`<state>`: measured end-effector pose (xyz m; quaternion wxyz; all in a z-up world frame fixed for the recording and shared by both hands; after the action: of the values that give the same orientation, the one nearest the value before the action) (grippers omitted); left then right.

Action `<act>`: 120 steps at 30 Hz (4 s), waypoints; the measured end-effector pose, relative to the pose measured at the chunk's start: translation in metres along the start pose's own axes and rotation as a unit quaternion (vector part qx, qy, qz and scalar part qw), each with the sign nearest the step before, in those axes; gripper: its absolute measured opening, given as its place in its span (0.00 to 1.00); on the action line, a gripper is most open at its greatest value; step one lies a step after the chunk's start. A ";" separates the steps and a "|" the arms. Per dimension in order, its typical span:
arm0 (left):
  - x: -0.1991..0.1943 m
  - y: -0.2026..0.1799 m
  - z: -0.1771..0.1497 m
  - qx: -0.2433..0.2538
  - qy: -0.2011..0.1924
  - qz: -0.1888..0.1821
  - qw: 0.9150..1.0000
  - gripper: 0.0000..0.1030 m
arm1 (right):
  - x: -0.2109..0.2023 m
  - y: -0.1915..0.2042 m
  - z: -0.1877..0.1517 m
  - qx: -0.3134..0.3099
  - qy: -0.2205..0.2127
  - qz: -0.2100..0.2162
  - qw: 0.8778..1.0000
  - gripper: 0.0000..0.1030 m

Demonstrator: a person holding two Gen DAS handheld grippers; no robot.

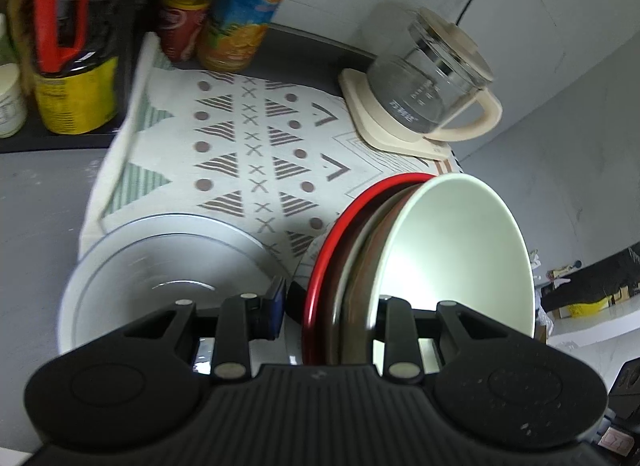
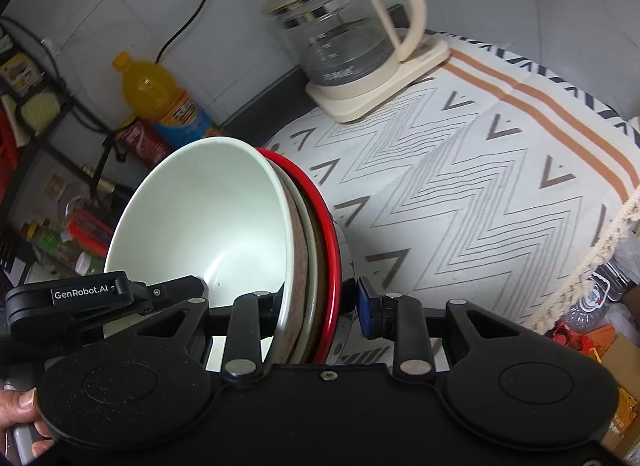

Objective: Organize plates and bowls

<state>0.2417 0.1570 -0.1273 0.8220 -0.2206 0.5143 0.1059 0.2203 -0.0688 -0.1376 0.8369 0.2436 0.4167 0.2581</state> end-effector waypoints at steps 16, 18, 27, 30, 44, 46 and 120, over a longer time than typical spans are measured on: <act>-0.006 0.061 -0.012 -0.040 0.012 0.030 0.999 0.29 | 0.034 0.034 -0.029 -0.029 0.051 0.018 0.998 0.28; -0.006 0.069 -0.013 -0.045 0.014 0.034 0.998 0.29 | 0.039 0.039 -0.032 -0.034 0.059 0.019 0.998 0.28; 0.004 0.103 -0.019 -0.068 0.032 0.055 0.996 0.29 | 0.067 0.053 -0.048 -0.050 0.108 0.015 0.993 0.28; 0.006 0.110 -0.019 -0.072 0.036 0.059 0.995 0.29 | 0.073 0.057 -0.053 -0.053 0.119 0.015 0.991 0.28; 0.015 0.111 -0.014 -0.059 0.050 0.068 0.995 0.29 | 0.084 0.056 -0.059 -0.050 0.132 0.005 0.990 0.28; 0.018 0.109 -0.013 -0.057 0.056 0.067 0.995 0.29 | 0.084 0.055 -0.057 -0.048 0.131 0.003 0.990 0.28; -0.222 0.033 -0.186 0.105 -0.197 0.069 0.972 1.00 | -0.216 0.105 -0.145 -0.200 -0.132 -0.050 0.970 1.00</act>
<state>-0.0198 0.1101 -0.0066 0.9166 -0.0717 0.3641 0.1490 -0.0348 -0.0995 -0.0266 0.9281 0.0823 0.2540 0.2594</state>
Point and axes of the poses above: each gripper's, at about its wrist camera, not at the fingertips, and x roughly the way its jaws point, y to its left, z to its top, the point moved 3 cm from there along x, roughly the way its jaws point, and after that the axes turned 14 degrees about z, right-handed, at the moved point
